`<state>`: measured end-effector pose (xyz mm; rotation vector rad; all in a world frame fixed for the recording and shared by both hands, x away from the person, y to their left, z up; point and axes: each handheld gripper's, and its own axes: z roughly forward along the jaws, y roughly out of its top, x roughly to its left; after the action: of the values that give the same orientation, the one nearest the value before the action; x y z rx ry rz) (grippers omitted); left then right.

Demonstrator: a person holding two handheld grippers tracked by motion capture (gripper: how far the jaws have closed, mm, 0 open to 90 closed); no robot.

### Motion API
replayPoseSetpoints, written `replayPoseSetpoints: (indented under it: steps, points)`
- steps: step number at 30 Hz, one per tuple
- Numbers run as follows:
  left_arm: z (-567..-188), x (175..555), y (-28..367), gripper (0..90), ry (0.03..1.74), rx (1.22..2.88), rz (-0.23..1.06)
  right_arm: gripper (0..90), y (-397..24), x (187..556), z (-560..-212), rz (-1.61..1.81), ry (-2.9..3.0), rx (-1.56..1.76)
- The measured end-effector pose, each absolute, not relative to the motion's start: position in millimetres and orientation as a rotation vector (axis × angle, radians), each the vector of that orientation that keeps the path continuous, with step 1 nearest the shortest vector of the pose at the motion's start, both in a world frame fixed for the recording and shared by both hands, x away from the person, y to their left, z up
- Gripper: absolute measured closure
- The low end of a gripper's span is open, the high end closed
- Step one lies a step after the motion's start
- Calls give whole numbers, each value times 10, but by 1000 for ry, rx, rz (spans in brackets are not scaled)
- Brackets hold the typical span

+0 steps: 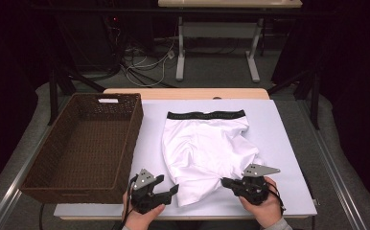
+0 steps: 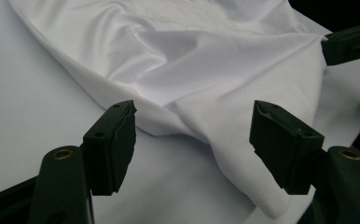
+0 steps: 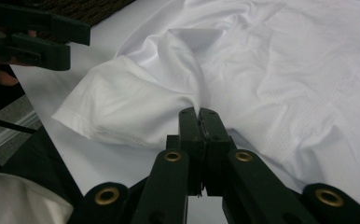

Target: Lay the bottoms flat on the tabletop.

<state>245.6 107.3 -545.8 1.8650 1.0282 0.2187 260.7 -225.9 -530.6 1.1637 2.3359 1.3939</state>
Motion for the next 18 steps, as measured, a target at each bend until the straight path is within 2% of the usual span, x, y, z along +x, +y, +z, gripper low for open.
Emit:
replayPoseSetpoints:
  steps: [12,18]
  points:
    - [-5577,2118,957,359,963,1948,172,893,-2277,2510,-5372,1349,2369,1166]
    - [-5674,2114,815,460,934,2019,146,893,-2356,2529,-5396,1370,2334,1224]
